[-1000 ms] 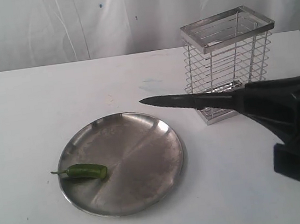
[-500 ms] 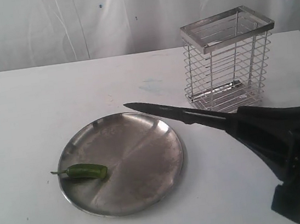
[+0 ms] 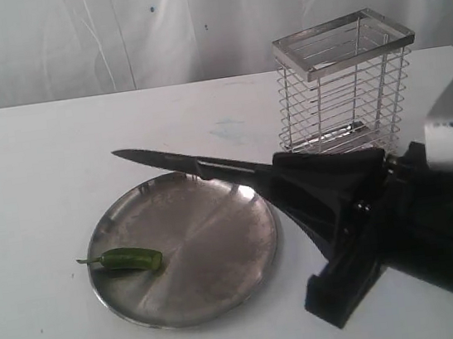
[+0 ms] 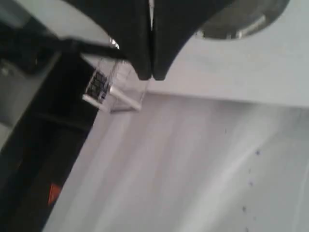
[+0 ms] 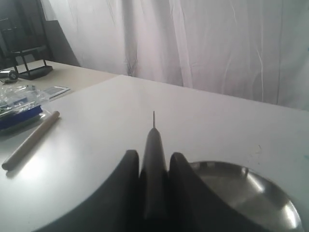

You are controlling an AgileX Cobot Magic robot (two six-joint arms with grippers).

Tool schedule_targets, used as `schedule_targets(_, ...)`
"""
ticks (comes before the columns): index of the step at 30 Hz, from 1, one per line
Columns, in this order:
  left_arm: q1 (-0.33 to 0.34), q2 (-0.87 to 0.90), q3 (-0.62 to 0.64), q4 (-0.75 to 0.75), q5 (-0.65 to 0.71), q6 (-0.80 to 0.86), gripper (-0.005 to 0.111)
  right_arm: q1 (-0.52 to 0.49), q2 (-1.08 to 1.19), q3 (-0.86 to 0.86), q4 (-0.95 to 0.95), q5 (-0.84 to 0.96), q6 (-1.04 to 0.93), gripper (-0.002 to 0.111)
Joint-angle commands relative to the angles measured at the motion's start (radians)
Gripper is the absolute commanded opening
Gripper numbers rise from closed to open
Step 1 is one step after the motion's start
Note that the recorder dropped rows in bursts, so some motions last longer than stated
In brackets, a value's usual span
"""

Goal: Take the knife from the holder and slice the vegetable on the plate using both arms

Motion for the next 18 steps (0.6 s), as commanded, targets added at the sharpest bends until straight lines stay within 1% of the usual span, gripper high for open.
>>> schedule_targets(1,-0.007,0.201,-0.009,0.178,-0.07,-0.092,0.0,0.006,0.027,-0.073,-0.002,-0.047,-0.02,0.005)
schedule_targets(2,-0.007,0.243,-0.009,0.147,-0.07,-0.035,0.0,0.006,0.031,-0.089,-0.002,-0.042,-0.02,0.005)
schedule_targets(4,-0.007,0.315,-0.009,0.068,-0.085,0.1,0.004,0.006,0.037,-0.115,-0.002,-0.033,-0.02,0.005)
schedule_targets(6,-0.007,0.389,-0.009,-0.054,-0.129,0.267,0.011,0.006,0.046,-0.141,-0.002,-0.01,-0.02,0.005)
schedule_targets(8,-0.007,0.477,-0.009,-0.187,-0.184,0.475,0.017,0.006,0.061,-0.159,-0.01,0.013,-0.02,0.005)
schedule_targets(12,-0.007,0.649,-0.011,-0.396,-0.244,0.721,0.018,0.006,0.089,-0.178,-0.017,0.01,-0.015,0.005)
schedule_targets(14,-0.009,0.77,-0.033,-0.472,-0.317,0.875,0.018,0.006,0.114,-0.192,-0.017,0.009,-0.008,0.005)
schedule_targets(15,-0.014,0.816,-0.046,-0.484,-0.342,0.897,0.018,0.006,0.124,-0.196,-0.017,0.009,-0.003,0.005)
schedule_targets(18,-0.053,0.91,-0.101,-0.514,-0.346,0.945,0.018,0.006,0.158,-0.199,-0.023,-0.008,0.007,0.005)
